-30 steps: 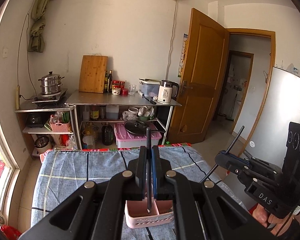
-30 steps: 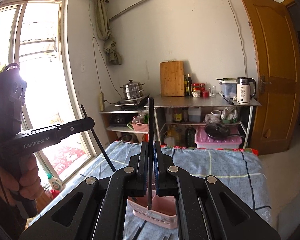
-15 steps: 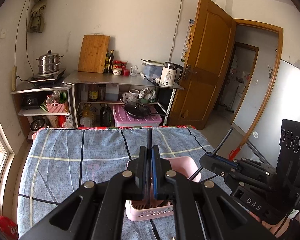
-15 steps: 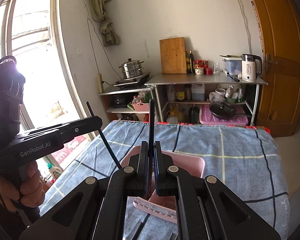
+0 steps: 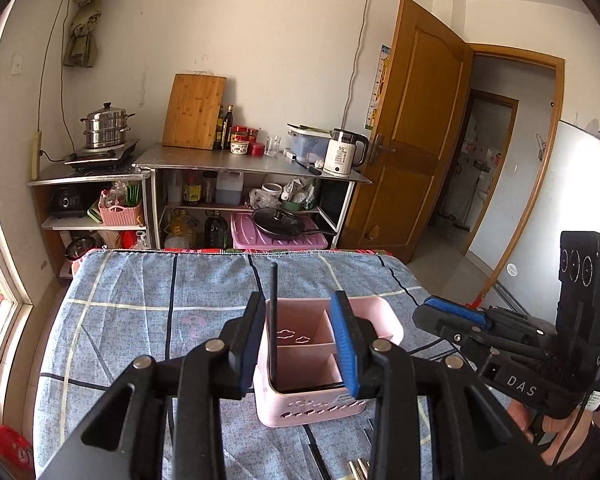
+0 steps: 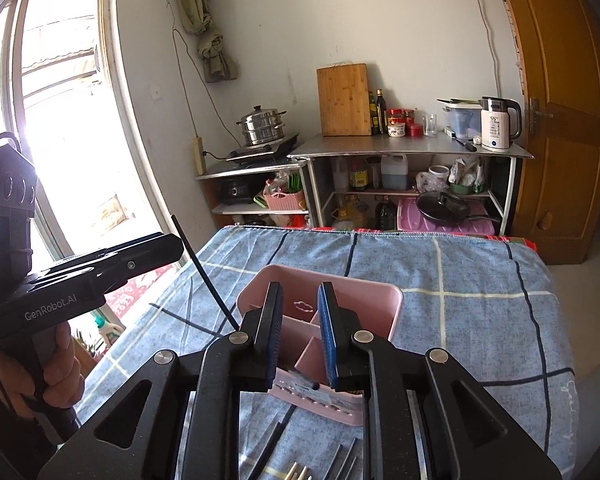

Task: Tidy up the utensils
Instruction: 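Withdraw both tools from the basket back to the chopstick row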

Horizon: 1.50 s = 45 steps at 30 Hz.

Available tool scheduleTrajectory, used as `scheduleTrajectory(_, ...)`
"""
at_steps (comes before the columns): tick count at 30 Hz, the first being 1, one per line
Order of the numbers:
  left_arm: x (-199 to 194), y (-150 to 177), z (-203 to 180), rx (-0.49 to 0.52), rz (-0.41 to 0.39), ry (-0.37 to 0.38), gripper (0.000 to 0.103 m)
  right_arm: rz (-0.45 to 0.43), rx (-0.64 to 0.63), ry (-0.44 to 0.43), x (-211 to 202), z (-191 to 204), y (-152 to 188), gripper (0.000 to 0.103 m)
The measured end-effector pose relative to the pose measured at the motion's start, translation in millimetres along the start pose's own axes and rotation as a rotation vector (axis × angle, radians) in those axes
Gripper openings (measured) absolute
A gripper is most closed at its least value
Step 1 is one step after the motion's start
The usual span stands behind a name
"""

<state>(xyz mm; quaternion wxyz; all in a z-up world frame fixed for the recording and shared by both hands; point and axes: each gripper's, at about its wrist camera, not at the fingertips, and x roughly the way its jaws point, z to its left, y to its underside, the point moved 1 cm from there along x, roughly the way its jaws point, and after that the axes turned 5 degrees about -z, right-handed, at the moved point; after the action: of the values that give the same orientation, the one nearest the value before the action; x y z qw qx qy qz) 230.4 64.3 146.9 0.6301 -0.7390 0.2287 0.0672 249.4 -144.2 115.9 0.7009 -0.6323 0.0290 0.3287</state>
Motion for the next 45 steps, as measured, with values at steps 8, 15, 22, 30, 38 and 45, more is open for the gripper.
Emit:
scheduleTrajectory(8,-52.5,21.2,-5.9,-0.004,-0.074,0.004,0.041,-0.068,-0.027,-0.002,-53.4,3.5,17.6,0.02)
scheduleTrajectory(15,-77.0,75.9,-10.2,-0.016,-0.043,0.022,0.041,-0.065,-0.003,0.016,-92.3,-3.2,62.9,0.02)
scheduleTrajectory(22,-77.9,138.9,-19.2,-0.036,0.062,0.04,0.041,0.003,0.061,0.038,-109.8,-16.3,118.8,0.02)
scheduleTrajectory(30,-61.9,179.0,-34.9,-0.039,0.171,0.054,0.041,0.082,0.111,0.062,-110.4,-28.4,162.8,0.02)
scheduleTrajectory(38,-35.4,193.5,-37.6,-0.051,0.254,0.045,0.041,0.138,0.117,0.08,-95.8,-32.6,175.7,0.02)
scheduleTrajectory(45,-2.1,196.8,-35.3,-0.051,0.331,0.013,0.041,0.201,0.105,0.093,-71.0,-29.8,179.0,0.019)
